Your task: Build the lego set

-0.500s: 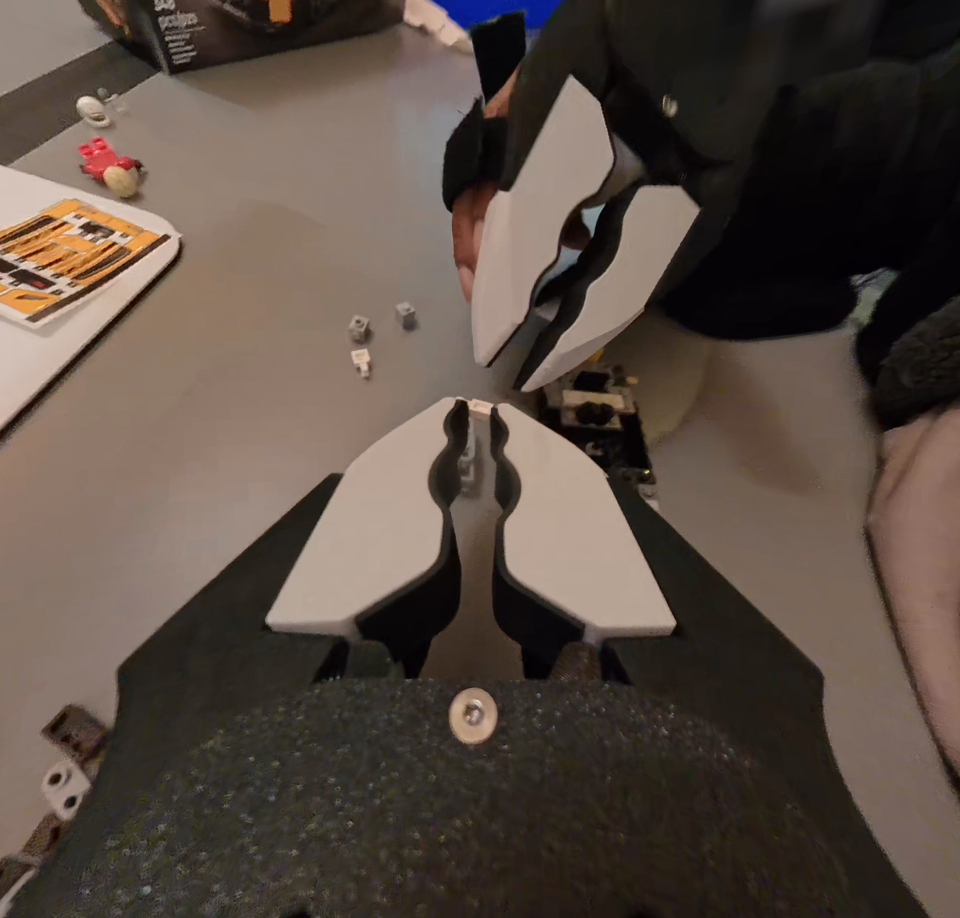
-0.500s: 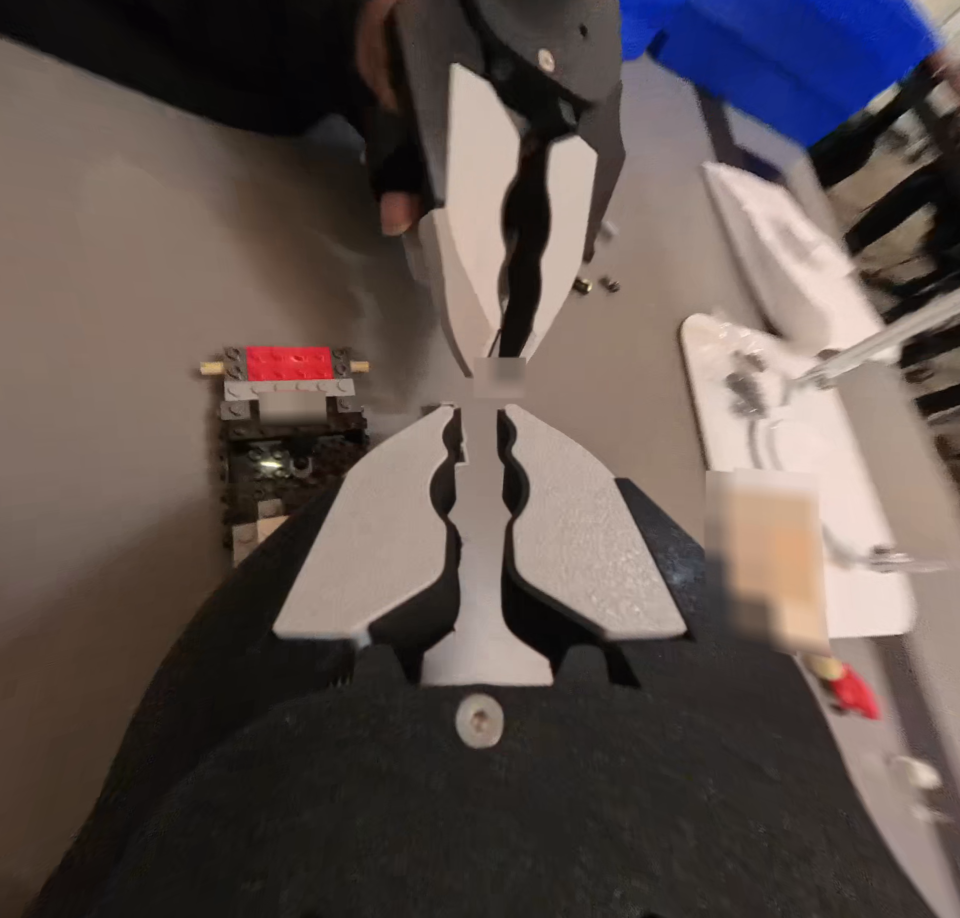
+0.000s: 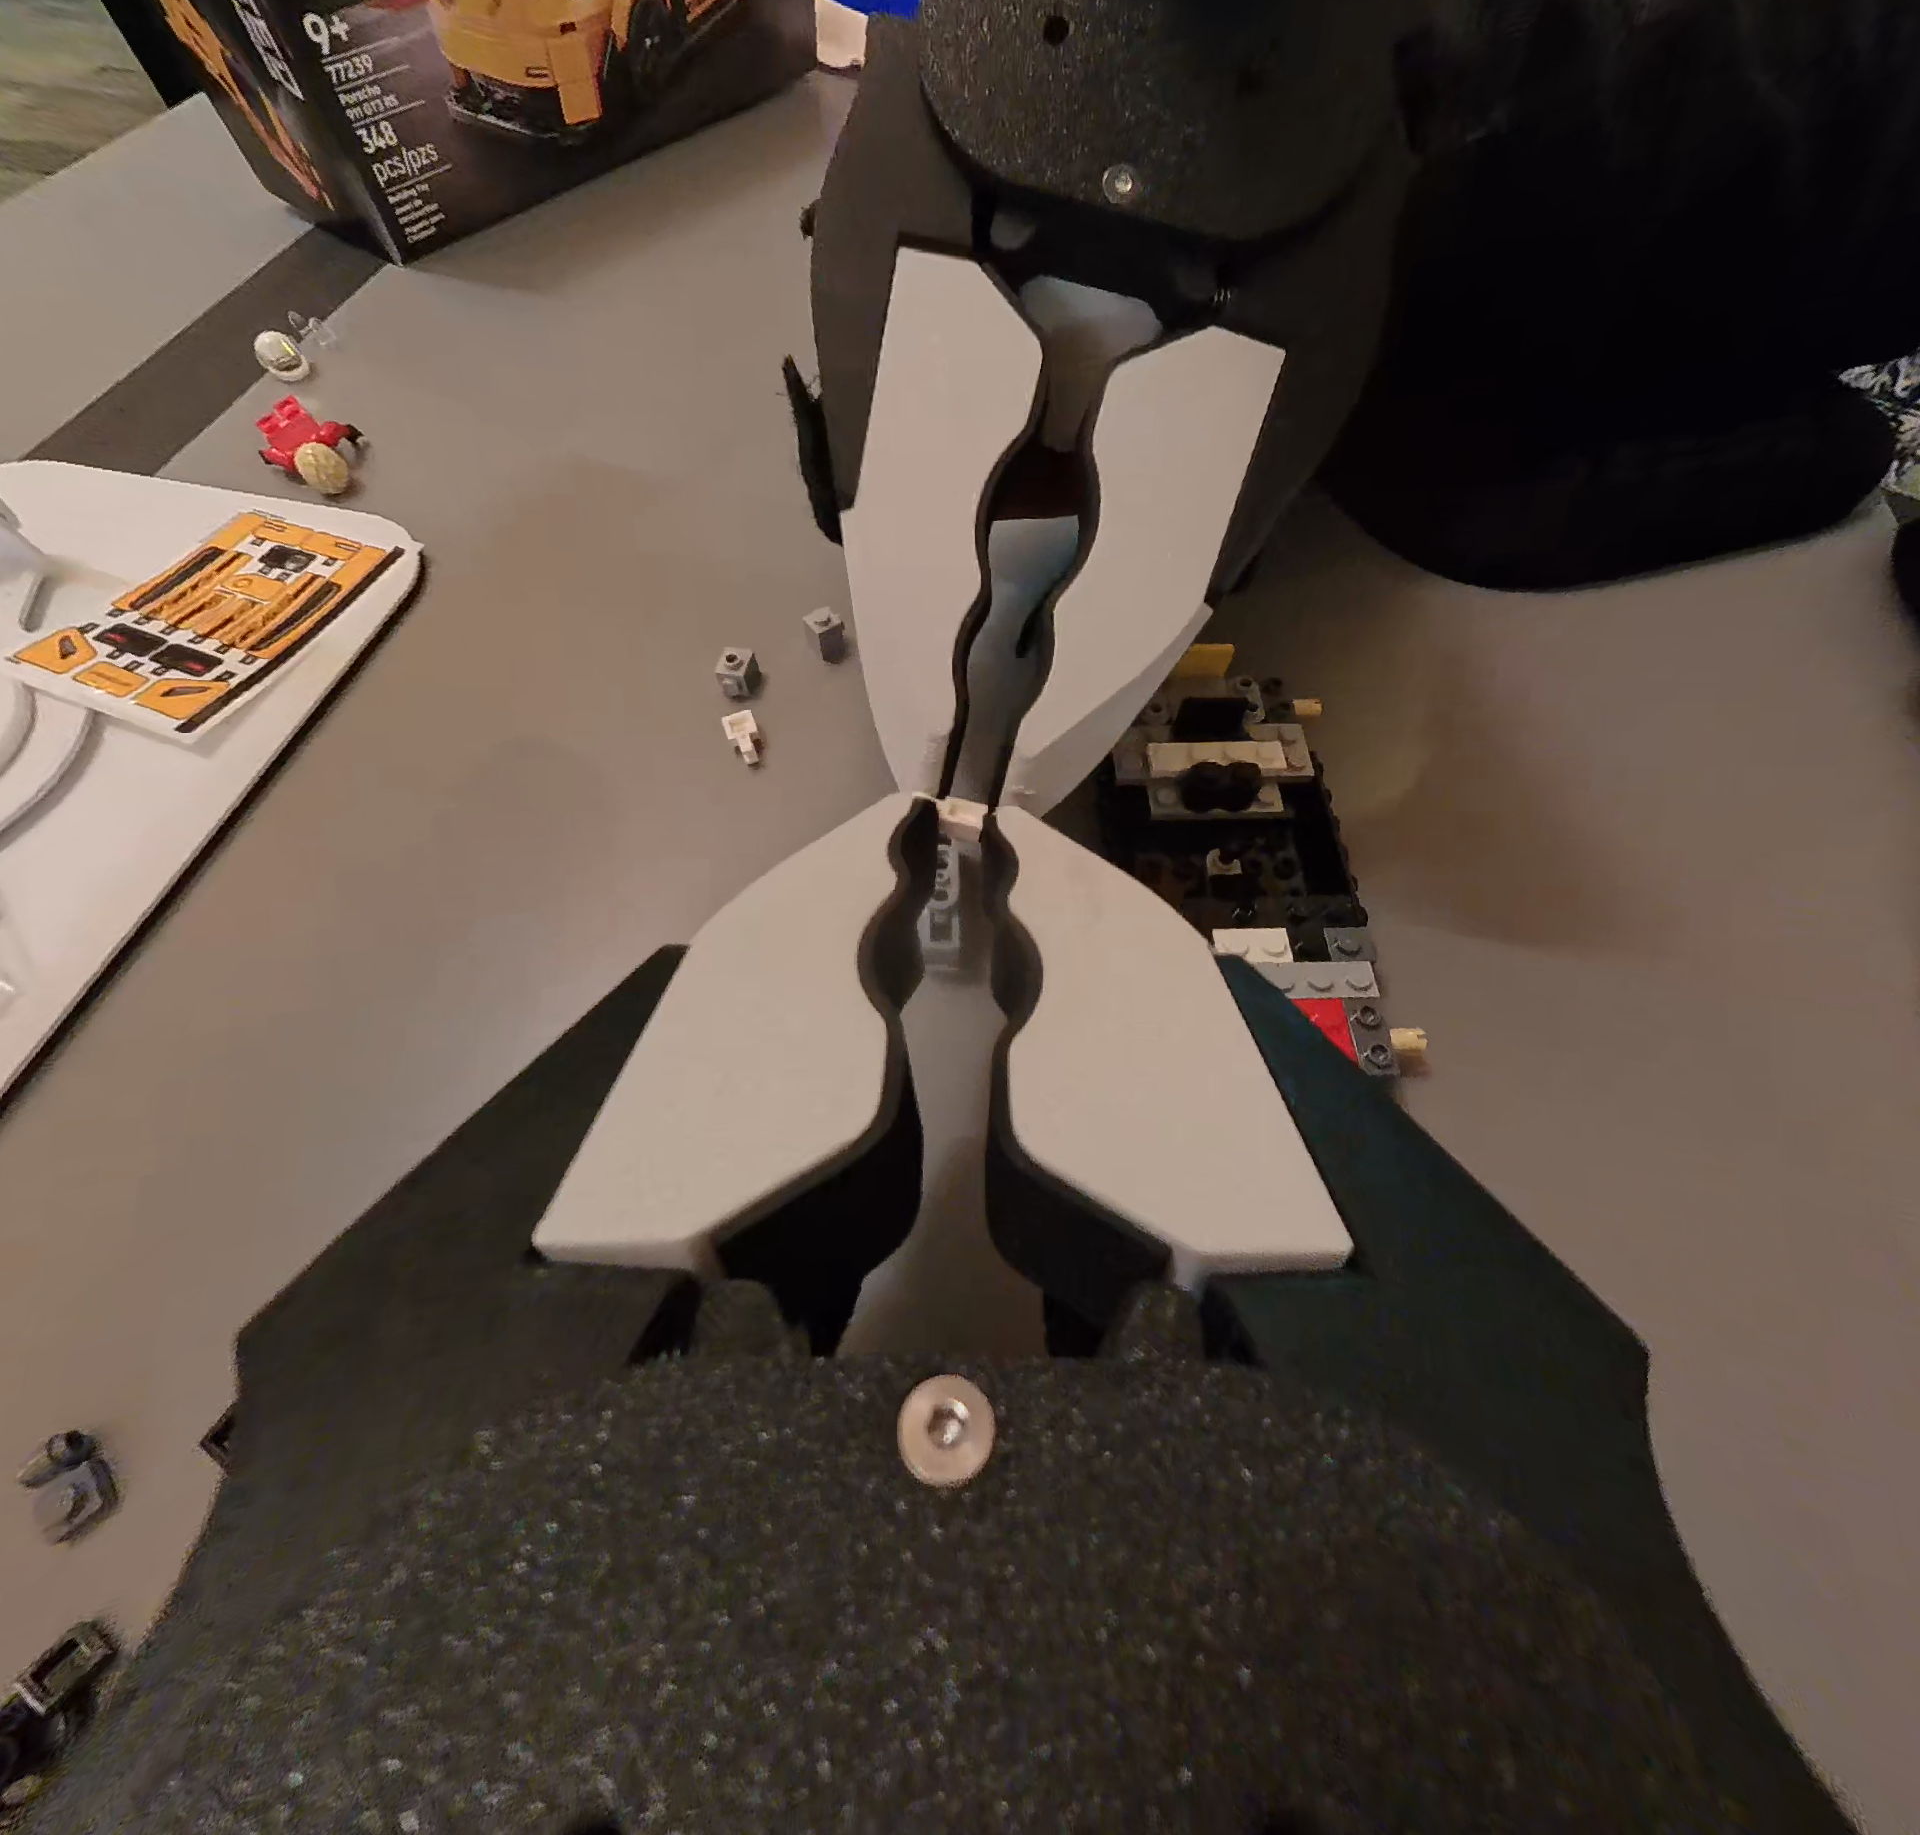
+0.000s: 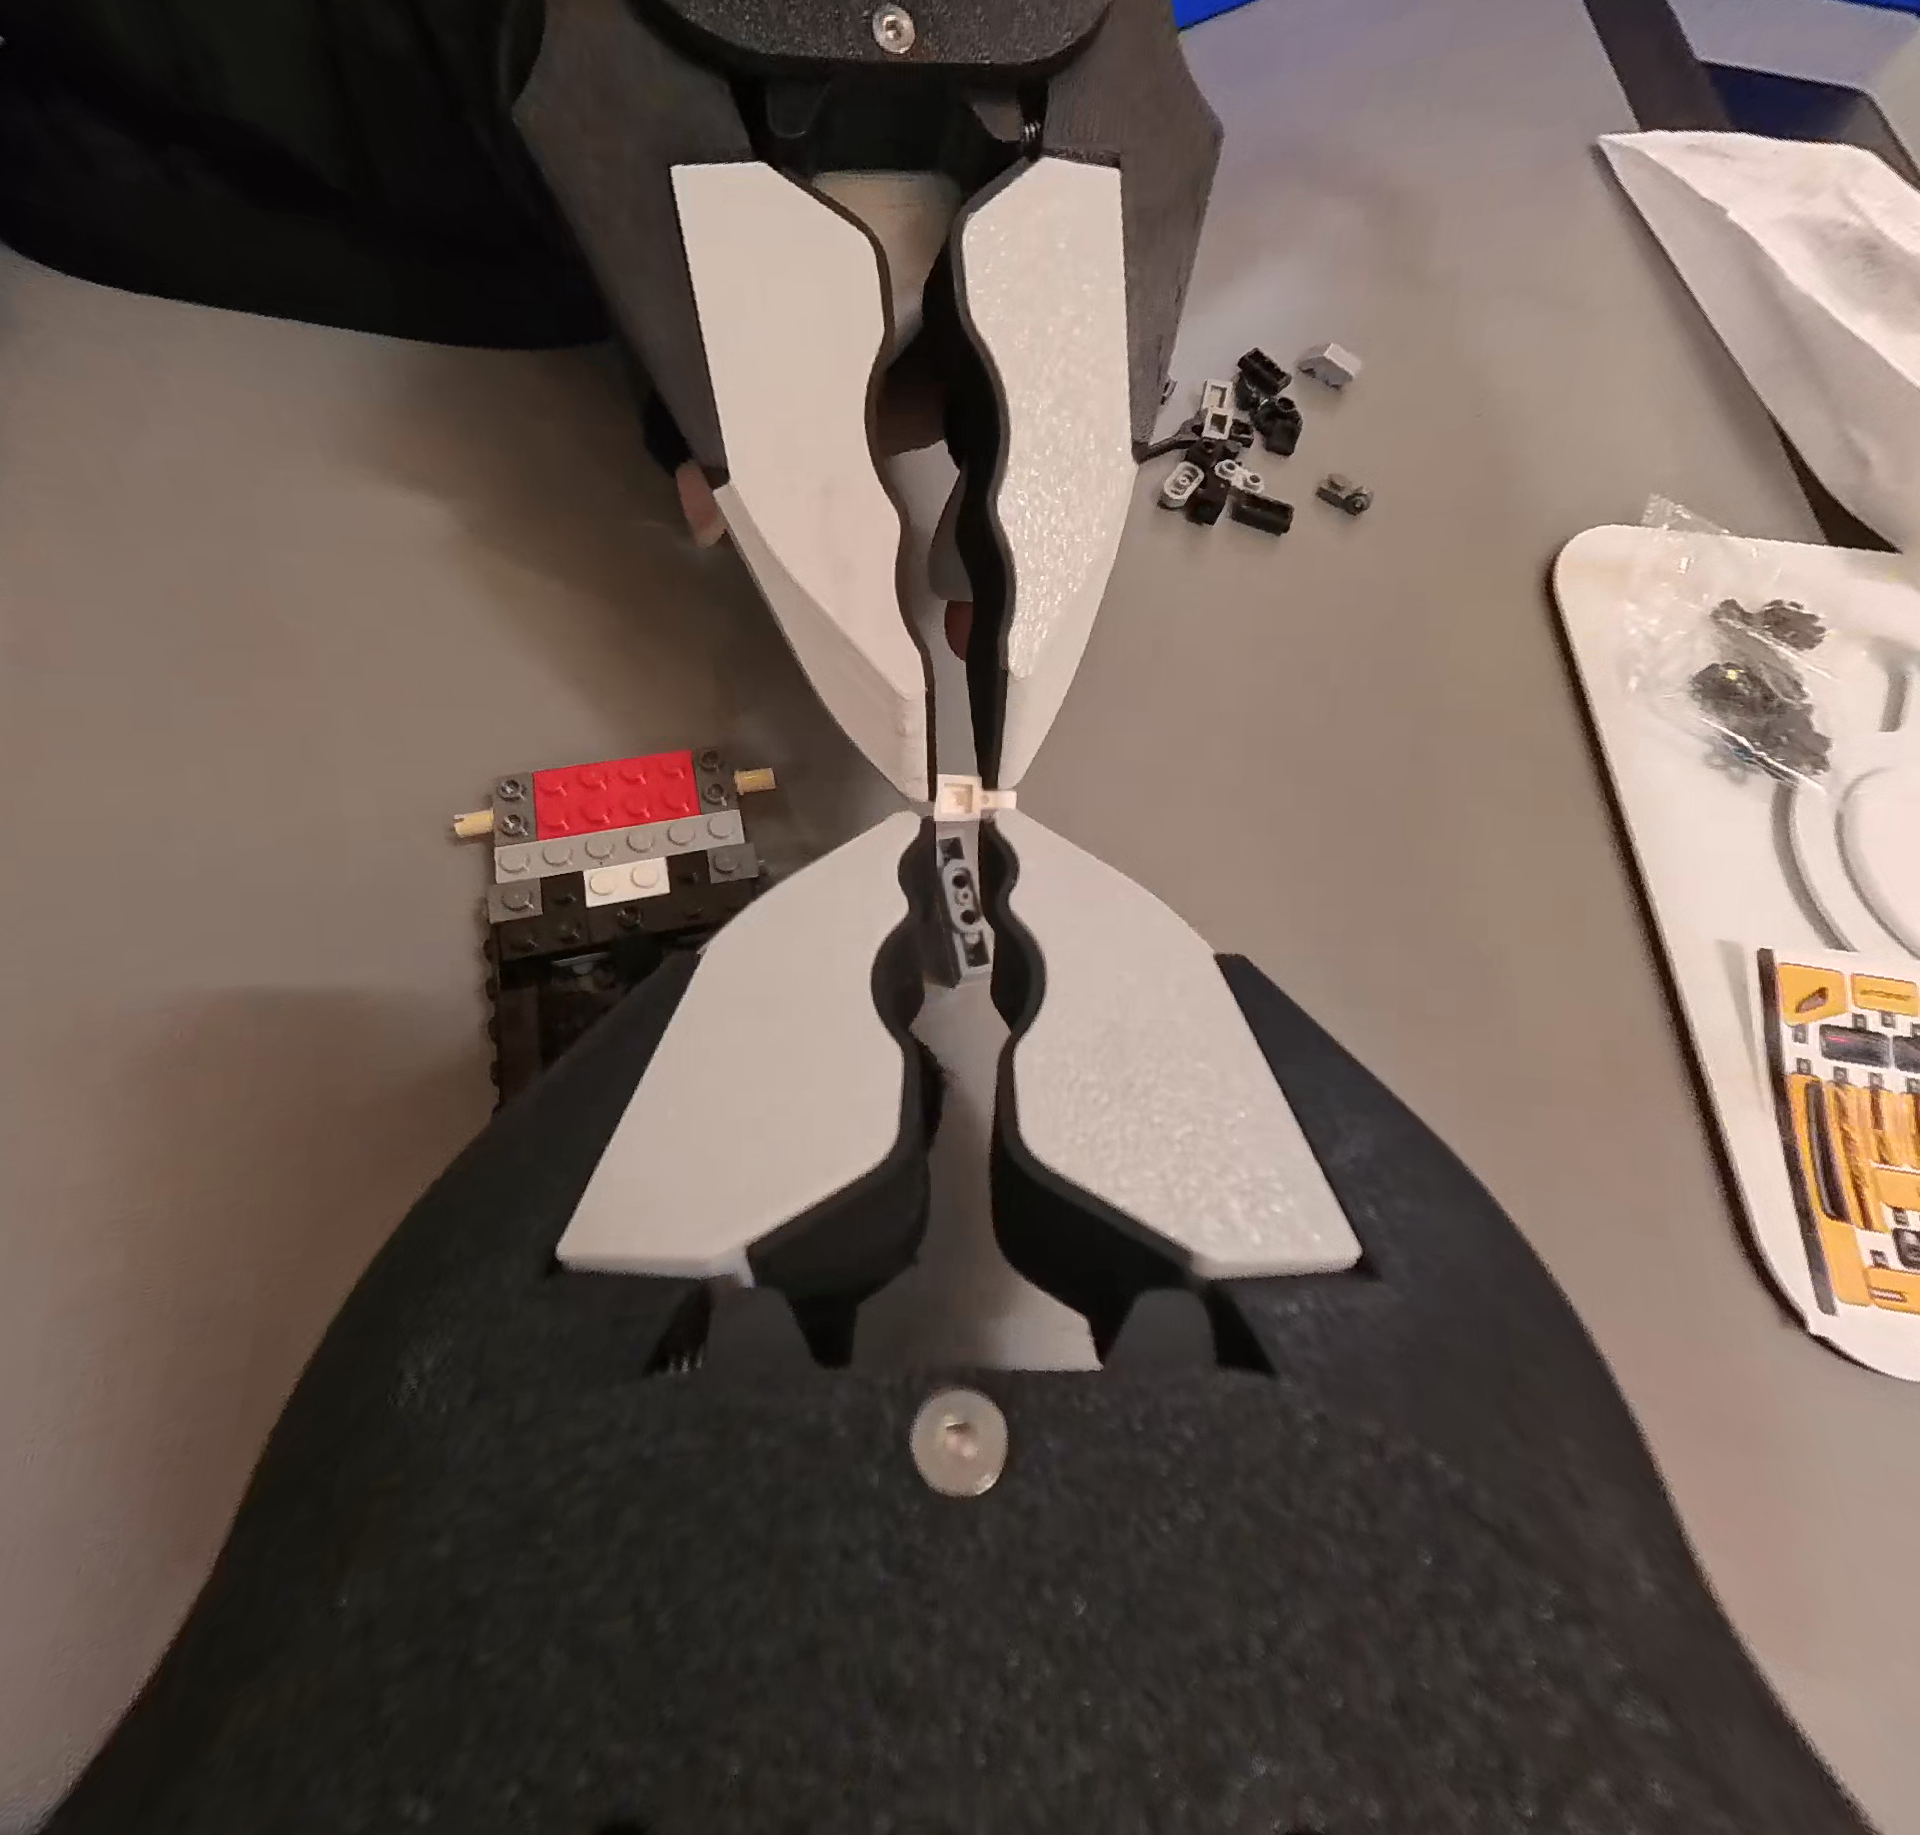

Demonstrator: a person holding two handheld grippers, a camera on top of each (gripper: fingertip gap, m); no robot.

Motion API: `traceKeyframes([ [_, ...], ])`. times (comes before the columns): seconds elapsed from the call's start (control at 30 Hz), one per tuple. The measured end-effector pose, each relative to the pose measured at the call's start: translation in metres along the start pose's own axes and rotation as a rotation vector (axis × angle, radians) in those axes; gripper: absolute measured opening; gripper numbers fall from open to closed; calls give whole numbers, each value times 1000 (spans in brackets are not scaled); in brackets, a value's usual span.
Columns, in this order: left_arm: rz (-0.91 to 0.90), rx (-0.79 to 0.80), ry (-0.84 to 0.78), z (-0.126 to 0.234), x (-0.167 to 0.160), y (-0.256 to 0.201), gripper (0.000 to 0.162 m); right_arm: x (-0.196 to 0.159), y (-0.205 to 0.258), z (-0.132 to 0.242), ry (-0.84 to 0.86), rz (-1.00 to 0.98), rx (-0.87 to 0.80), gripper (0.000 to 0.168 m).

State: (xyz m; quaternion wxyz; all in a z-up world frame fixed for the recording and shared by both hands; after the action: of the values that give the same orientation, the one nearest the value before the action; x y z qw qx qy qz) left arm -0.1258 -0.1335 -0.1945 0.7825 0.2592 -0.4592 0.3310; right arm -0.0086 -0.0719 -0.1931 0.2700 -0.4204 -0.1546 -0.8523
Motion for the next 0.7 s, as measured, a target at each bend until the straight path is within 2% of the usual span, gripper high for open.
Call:
traceKeyframes([
  [0.17, -19, -9, 15, 0, -2, -1, 8, 0, 1, -2, 31, 23, 12, 7],
  [0.4, -55, -14, 131, -3, -10, -2, 12, 1, -3, -10, 167, 78, 43, 6],
  [0.7, -67, 16, 159, -6, -13, -1, 10, 8, -12, -13, 325, 113, 114, 7],
])
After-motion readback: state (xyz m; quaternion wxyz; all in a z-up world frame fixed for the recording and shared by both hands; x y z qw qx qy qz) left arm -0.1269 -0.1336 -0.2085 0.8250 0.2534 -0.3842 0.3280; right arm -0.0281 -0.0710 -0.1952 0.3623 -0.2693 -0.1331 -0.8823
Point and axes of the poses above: each gripper's, where its closed fingertips meet, z back along the fingers, x out of its top, y = z × x across the jaws, the point moved 8 cm from there along z, back along the fingers, and after that the axes turned 15 degrees about x, right-handed, at the moved point
